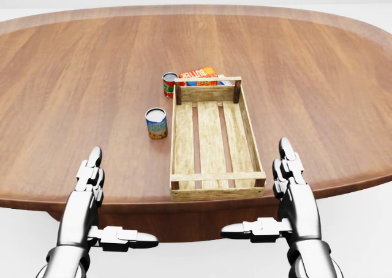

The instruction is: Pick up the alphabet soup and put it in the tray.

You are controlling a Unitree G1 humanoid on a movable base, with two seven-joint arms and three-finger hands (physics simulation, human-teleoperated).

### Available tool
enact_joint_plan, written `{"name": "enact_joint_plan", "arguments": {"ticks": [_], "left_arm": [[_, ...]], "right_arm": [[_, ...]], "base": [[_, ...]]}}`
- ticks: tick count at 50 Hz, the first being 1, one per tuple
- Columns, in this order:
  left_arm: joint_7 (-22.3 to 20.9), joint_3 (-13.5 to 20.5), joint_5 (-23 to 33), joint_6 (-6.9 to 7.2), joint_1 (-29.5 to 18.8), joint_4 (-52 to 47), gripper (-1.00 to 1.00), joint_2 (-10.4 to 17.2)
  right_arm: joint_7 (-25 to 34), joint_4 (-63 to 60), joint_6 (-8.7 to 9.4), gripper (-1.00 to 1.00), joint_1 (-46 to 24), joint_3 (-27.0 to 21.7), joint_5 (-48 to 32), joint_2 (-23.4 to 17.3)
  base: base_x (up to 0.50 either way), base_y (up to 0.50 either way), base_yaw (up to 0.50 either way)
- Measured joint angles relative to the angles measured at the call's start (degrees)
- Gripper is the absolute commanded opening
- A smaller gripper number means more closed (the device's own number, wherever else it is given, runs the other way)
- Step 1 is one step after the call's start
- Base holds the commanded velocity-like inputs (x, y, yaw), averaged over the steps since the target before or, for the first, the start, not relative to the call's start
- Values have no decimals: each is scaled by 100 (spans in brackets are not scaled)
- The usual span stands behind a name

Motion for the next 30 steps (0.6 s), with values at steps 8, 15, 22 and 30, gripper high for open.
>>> {"name": "enact_joint_plan", "arguments": {"ticks": [8,15,22,30], "left_arm": [[15,8,37,0,-8,-165,100,6],[-15,-36,280,0,6,-1333,100,24],[-108,-92,520,0,-80,-2438,100,13],[-125,-143,664,0,-101,-2905,100,-11]], "right_arm": [[-22,-434,284,100,10,9,-40,-13],[-48,-1819,475,100,-34,62,-171,-17],[-34,-2729,475,100,-96,65,-303,-25],[-9,-3200,475,100,-125,46,-393,-27]], "base": [[0,0,0],[0,0,0],[0,0,0],[0,0,0]]}}
